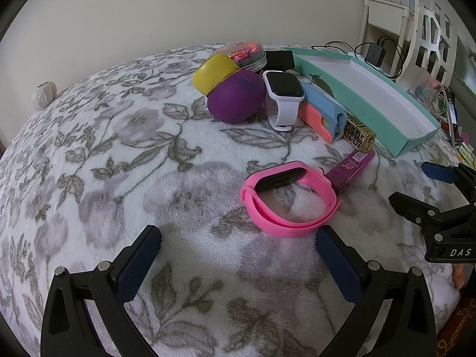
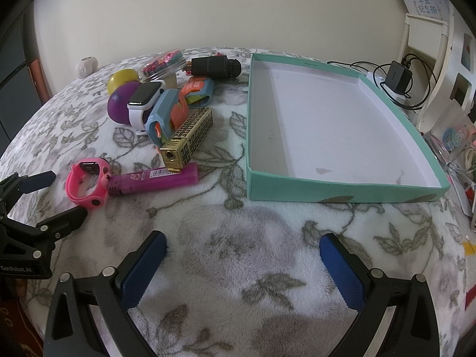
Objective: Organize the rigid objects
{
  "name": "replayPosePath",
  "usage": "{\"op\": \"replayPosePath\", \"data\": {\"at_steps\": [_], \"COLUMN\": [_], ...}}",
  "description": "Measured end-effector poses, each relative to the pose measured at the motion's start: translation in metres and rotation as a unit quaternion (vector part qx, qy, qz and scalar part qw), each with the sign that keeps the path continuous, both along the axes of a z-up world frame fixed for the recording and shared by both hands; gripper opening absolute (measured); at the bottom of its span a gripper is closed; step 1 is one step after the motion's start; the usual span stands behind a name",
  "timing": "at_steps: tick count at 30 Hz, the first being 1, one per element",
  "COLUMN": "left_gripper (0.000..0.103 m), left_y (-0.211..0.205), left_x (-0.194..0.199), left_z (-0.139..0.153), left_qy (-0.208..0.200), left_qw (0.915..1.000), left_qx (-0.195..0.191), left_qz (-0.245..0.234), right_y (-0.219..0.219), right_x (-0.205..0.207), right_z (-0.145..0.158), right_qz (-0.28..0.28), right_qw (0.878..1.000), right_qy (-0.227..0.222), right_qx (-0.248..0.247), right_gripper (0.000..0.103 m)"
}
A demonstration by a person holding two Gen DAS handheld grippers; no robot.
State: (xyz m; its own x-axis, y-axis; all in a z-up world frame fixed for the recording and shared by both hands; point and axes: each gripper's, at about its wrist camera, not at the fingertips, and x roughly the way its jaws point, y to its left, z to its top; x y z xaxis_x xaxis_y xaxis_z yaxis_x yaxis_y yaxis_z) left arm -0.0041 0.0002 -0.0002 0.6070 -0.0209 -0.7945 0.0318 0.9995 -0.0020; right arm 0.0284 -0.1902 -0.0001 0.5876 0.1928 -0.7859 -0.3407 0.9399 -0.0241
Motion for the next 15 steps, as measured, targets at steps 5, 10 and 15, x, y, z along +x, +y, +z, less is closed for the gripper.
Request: {"op": "replayPosePath", "data": {"at_steps": [5,10,15], "left_gripper": [0.103,0.103,0.103], "left_y": [0.000,0.000,-0.002], "left_x": [0.000,0.000,-0.007], "left_z": [0.000,0.001,0.014], "left_qy": [0.000,0.001,-0.011], "left_qw": [1.0000,1.0000,0.9994], "left_qx": [0.000,0.000,-0.009], "left_qz": [0.000,-0.001,-0.032], "right_y": [0.000,0.000,-0.001], "right_x": [0.000,0.000,-0.007], "right_z": [0.000,-0.001,0.010], "right_qz": [0.000,0.000,0.014], "right_qw": [1.000,1.000,1.000], "right_qy": [0.000,-0.001,-0.025], "right_qx": [0.000,0.000,0.008], "right_gripper": [0.103,0.103,0.103]}}
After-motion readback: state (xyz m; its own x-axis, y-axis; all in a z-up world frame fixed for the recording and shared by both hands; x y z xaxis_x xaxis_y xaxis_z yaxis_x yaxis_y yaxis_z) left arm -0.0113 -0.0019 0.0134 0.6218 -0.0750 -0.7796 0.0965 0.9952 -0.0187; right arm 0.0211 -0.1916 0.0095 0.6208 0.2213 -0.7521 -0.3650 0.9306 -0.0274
